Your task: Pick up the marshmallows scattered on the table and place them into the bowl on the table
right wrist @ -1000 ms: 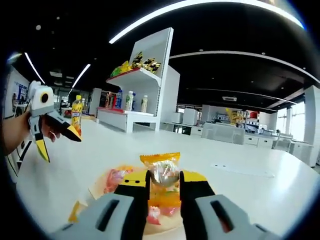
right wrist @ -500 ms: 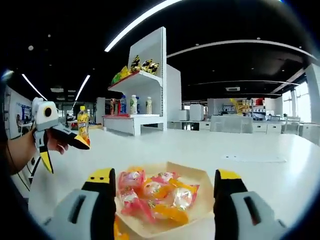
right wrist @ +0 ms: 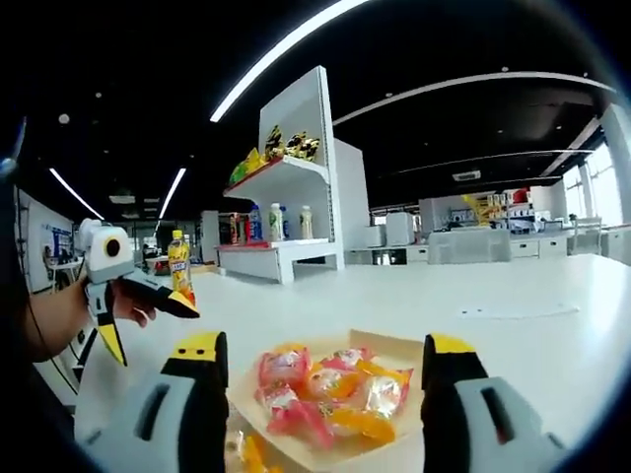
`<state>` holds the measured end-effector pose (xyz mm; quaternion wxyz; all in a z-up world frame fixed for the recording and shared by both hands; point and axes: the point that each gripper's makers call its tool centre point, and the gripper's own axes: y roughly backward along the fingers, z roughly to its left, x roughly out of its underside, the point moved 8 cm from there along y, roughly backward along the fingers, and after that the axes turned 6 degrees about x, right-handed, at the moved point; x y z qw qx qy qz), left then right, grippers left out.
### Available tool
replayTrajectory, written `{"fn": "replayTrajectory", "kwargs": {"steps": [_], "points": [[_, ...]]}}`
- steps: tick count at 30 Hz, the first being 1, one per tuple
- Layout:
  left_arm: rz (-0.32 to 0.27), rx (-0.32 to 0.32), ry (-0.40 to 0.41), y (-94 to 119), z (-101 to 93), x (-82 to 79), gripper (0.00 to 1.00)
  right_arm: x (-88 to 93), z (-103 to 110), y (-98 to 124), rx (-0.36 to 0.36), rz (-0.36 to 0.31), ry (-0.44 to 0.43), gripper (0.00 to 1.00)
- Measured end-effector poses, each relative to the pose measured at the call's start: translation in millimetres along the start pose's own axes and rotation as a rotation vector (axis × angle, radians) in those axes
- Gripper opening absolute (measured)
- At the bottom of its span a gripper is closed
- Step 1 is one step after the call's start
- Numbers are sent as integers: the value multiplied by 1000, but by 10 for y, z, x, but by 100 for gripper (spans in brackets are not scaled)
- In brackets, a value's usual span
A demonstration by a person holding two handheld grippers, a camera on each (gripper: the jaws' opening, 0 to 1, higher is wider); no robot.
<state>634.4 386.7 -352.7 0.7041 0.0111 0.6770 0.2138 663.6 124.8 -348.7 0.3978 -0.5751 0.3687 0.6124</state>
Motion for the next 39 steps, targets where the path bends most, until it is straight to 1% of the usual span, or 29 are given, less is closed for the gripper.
{"fn": "replayTrajectory", "kwargs": {"steps": [2,6,9,15,19,24,26,27,29,31,32,33,36,39], "points": [[-5,5,9,-3,-2,-1,74,-13,-3,26,-4,-3,-12,79],[-18,-5,27,-7,11,-2,74,-8,49,74,-39,4,-29,79],[-21,-4,34,-12,8,-6,74,-11,69,106,-44,2,-23,79],[-26,3,35,-15,-13,-6,74,2,66,149,-36,5,-50,78],[-20,4,32,-14,-22,5,74,6,80,180,-43,17,-37,78],[-38,2,33,3,-18,-19,74,-25,123,229,-55,32,-26,78],[-56,2,37,10,-16,-39,73,-29,173,257,-75,50,0,78],[-60,3,40,13,-16,-44,73,-16,165,260,-82,62,23,79],[-69,6,42,17,-18,-50,73,-6,166,271,-69,69,57,83],[-69,9,47,18,-22,-46,73,1,174,288,-72,81,56,82],[-70,9,46,22,-25,-47,73,15,180,304,-74,98,51,81],[-78,13,47,28,-31,-54,72,29,184,316,-72,113,49,81],[-108,19,59,48,-39,-79,72,46,209,344,-78,127,55,81],[-126,17,67,58,-31,-94,72,60,248,384,-89,141,67,76]]}}
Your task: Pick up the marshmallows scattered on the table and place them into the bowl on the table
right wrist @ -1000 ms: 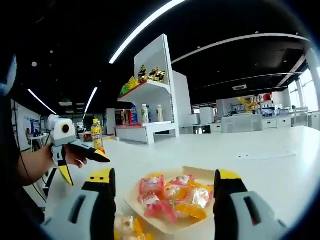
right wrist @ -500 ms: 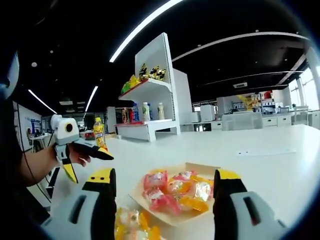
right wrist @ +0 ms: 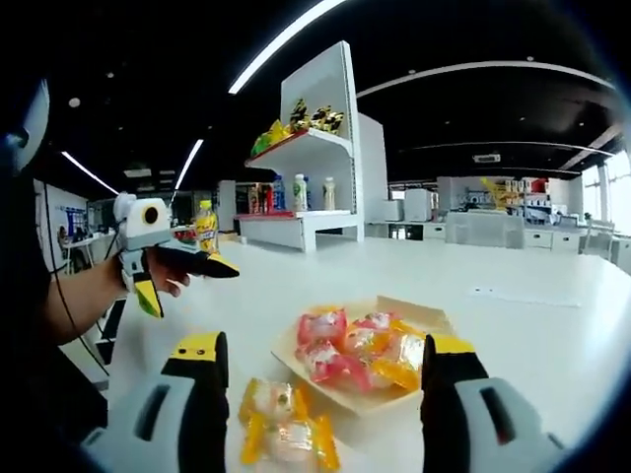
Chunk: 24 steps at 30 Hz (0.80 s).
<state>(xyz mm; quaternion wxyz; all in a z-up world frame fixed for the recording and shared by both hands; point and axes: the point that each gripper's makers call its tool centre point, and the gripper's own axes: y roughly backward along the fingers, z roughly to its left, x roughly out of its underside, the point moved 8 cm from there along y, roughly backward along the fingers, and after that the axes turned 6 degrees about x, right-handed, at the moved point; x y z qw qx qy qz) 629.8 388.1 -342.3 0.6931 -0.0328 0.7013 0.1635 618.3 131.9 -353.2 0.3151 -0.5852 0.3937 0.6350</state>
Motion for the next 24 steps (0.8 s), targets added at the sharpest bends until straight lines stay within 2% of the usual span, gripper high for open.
{"fn": "replayTrajectory", "kwargs": {"steps": [3,6,8,12,20,21,24], "points": [[-7,-2,-1,6,3,-10,72,35,40,20,-24,30,10,76],[-17,1,-2,11,-4,-20,72,60,87,47,-54,67,-34,76],[-23,2,1,16,-7,-23,72,70,100,65,-66,78,-28,75],[-37,6,3,22,-19,-36,72,107,134,95,-65,116,5,75],[-54,18,1,36,-35,-55,71,194,152,141,-67,137,17,72],[-54,23,-1,39,-41,-53,71,231,157,156,-67,168,13,70],[-52,26,-4,41,-47,-48,71,269,181,180,-69,197,52,66]]}}
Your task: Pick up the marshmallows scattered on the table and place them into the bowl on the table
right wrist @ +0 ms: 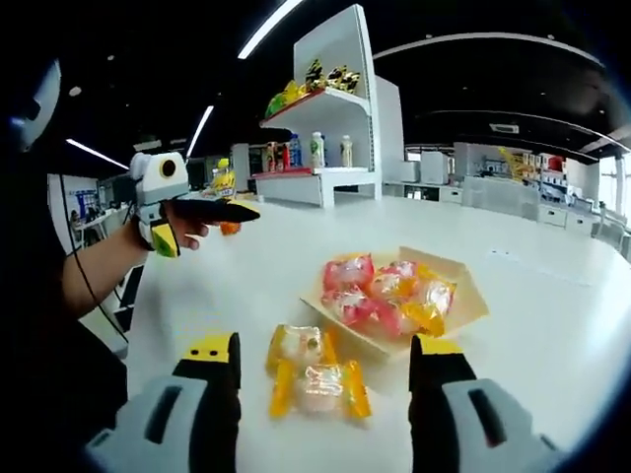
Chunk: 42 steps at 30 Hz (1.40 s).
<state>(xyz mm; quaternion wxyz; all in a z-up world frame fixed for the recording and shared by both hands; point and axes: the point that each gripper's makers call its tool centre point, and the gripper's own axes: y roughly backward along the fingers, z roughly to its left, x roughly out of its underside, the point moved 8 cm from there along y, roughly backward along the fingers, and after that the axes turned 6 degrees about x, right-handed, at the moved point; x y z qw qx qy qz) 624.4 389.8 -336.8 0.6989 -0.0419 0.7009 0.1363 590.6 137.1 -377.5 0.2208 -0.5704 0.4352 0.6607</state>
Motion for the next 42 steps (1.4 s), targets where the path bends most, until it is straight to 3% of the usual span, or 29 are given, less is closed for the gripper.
{"fn": "replayTrajectory", "kwargs": {"steps": [9,14,23,29,42], "points": [[-12,9,-6,-6,-12,-27,70,97,140,-41,-72,54,28,59],[-17,22,-8,-13,-45,-37,70,192,98,-98,-53,95,13,58],[-17,26,-14,-10,-72,-36,70,182,20,-97,-29,79,-26,52],[-18,32,-17,-17,-90,-37,70,265,-8,-140,-32,105,-85,50],[-2,26,-22,-44,-70,-19,70,343,9,-181,-5,133,61,41]]}}
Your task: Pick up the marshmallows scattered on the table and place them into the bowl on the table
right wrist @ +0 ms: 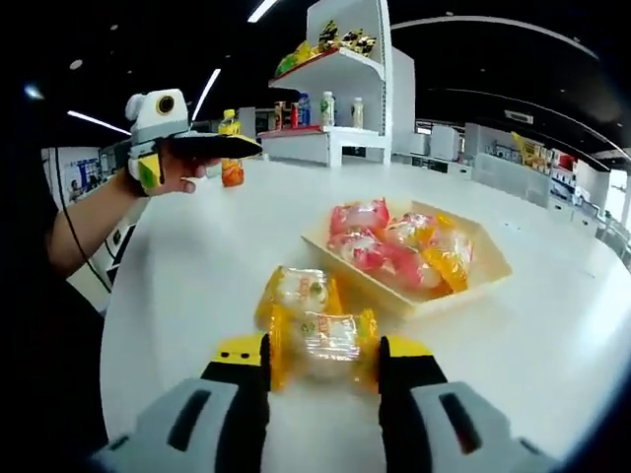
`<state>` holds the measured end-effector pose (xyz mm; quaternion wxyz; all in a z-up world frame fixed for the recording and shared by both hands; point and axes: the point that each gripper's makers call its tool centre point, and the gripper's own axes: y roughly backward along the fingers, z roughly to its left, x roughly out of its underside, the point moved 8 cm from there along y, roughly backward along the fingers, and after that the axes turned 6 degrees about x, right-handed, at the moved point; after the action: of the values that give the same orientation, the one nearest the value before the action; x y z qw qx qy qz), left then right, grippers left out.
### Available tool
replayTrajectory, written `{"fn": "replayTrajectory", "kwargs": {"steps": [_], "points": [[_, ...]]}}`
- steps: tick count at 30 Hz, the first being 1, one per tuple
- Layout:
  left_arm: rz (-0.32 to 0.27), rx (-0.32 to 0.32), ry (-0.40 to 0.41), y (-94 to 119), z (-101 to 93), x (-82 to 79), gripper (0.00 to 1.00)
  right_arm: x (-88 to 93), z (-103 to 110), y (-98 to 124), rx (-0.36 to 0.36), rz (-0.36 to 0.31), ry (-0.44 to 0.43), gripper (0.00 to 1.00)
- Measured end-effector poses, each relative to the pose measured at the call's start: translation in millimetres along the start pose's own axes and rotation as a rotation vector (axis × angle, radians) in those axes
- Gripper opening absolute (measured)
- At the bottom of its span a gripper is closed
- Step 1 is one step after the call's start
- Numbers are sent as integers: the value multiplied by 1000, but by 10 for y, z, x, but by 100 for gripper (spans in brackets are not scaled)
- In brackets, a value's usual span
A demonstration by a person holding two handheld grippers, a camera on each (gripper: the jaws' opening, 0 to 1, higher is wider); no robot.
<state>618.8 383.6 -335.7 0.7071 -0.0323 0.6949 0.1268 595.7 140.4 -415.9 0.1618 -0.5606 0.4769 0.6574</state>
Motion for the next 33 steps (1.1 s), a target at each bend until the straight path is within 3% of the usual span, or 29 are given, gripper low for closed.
{"fn": "replayTrajectory", "kwargs": {"steps": [5,33], "points": [[11,-1,-1,-6,7,25,70,7,-26,20,6,1,2,33],[36,5,-6,-18,-14,71,69,7,-9,26,-5,0,2,33]]}}
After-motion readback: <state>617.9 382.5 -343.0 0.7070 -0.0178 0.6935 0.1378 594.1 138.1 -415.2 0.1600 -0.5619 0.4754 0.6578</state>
